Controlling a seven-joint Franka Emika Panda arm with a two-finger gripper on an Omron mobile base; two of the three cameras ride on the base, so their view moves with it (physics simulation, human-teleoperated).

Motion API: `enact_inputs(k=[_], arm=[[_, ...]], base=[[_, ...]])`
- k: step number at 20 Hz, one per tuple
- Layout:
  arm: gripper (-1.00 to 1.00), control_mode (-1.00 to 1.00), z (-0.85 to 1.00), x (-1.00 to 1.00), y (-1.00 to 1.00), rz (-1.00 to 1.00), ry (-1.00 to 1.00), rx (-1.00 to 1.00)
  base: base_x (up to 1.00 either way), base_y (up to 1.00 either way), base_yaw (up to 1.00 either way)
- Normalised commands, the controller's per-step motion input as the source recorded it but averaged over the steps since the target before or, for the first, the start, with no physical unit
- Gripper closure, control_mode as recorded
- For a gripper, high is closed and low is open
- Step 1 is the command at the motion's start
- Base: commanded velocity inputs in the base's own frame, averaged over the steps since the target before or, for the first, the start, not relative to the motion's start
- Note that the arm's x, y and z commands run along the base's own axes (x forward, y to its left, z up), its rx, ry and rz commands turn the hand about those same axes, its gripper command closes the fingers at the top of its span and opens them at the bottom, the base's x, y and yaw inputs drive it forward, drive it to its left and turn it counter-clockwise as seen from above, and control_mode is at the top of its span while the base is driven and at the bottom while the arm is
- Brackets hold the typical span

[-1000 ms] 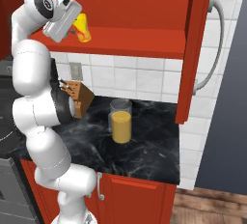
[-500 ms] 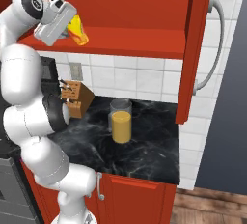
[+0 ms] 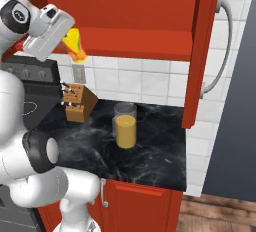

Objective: There is a tray on the dining counter. Grab the cup, mug, and pitcher and place them on the tray. The pitcher may be placed next to the tray if it cannot fit the tray.

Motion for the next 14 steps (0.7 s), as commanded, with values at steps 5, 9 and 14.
enact_inputs(k=[5,9,14], arm=[[1.00,-1.00,-0.12,-1.00,-0.47,-0.11,0.01,0.00],[1.00,-1.00,-0.10,-0.94,-0.47,-0.13,0.14,0.08],[1.00,-1.00,-0.14,-0.72,-0.38,-0.16,0.23,0.15]], base=[[0.00,0.00,0.00],[0.00,0.00,0.00],[0.00,0.00,0.00]])
